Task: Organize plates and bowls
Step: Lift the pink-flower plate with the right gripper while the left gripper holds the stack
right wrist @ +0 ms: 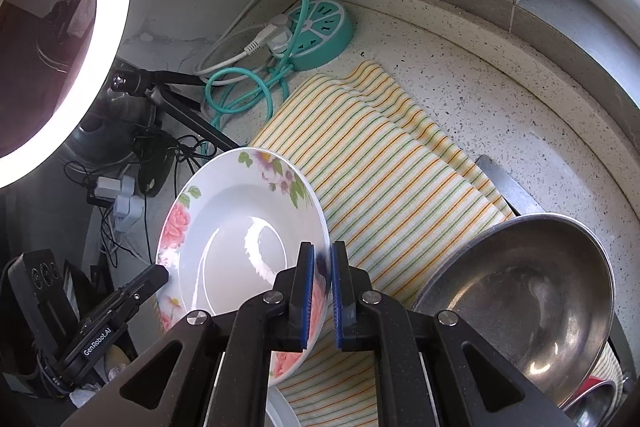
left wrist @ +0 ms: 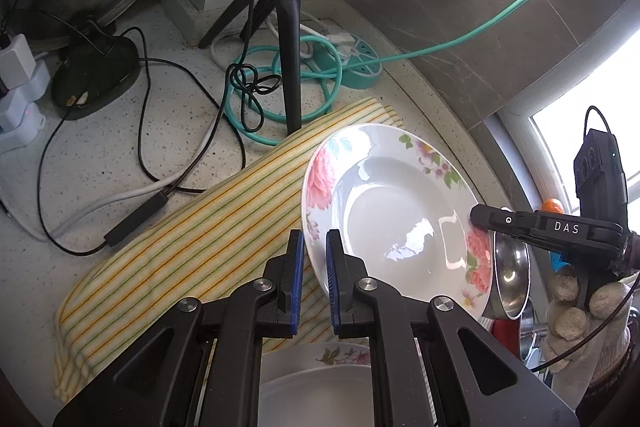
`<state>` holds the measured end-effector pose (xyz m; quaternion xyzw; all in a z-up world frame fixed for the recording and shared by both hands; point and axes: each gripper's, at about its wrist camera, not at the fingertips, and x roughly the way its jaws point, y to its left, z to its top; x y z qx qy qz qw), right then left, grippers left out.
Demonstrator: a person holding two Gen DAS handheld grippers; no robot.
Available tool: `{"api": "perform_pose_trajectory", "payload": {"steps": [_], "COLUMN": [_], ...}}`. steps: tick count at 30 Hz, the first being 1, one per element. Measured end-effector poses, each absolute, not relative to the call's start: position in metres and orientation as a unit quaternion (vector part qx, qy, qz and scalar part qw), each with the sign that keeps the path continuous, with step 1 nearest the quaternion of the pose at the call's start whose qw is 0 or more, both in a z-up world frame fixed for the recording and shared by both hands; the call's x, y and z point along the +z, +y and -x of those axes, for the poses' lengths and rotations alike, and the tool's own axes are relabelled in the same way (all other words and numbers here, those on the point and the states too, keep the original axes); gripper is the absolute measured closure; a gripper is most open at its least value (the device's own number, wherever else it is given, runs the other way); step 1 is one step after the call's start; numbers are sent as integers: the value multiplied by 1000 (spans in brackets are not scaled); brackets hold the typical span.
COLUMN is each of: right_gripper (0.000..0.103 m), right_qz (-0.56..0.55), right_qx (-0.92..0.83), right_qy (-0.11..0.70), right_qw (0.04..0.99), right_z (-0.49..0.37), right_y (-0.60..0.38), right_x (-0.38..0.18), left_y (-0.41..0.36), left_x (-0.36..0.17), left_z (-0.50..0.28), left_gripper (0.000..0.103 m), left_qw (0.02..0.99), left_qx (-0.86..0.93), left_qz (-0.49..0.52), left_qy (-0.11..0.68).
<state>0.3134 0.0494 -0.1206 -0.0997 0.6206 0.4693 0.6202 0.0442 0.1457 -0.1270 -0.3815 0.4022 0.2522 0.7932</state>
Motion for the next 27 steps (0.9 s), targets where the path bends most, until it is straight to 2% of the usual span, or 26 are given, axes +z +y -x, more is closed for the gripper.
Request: {"api": "perform_pose_trajectory", "payload": {"steps": [27], "right_gripper": [95], "right_qz": [23], "right_qx": [423], "right_qy": [616], "right_qw": [664], "right_z": [-258], "right_y": [-9], "right_x": [-96], "left_y": [145], "left_x": [-106], "left_z": [-15], "left_gripper": [94], "left_qw": [821], "left_qx": [166], "left_qz": [330], "left_qy": [435]}}
